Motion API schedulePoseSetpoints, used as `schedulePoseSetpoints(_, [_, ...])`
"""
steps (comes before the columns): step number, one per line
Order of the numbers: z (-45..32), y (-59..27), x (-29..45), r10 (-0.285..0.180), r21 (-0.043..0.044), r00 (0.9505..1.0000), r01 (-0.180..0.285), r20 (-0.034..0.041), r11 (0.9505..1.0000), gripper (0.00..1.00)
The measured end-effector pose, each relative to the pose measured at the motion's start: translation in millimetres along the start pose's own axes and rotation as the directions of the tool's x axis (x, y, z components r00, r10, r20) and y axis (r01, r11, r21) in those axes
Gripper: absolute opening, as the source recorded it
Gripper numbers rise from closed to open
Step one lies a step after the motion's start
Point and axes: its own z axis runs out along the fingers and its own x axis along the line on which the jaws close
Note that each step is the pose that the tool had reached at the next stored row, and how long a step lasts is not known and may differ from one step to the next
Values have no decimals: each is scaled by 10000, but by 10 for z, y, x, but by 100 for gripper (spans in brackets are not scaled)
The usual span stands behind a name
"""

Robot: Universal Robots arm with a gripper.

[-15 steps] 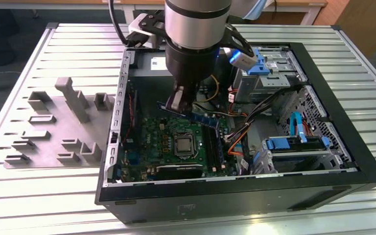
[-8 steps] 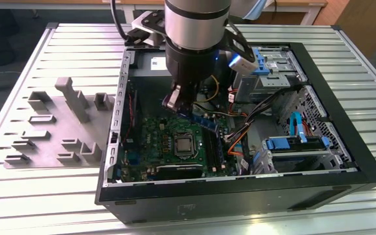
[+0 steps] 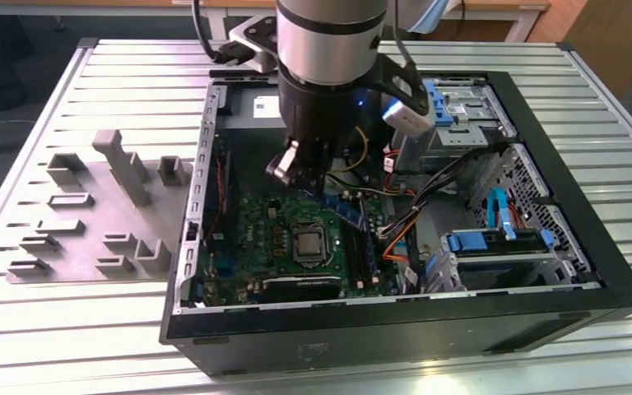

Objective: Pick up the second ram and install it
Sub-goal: 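Insert the second ram into the second slot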

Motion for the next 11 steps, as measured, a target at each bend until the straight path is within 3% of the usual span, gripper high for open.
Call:
schedulePoseSetpoints(6, [7, 0, 0, 1085, 25, 9941, -1085, 50, 9941, 12])
schedulePoseSetpoints(11, [14, -1, 0, 1988, 41, 9800, -1988, 94, 9800, 12])
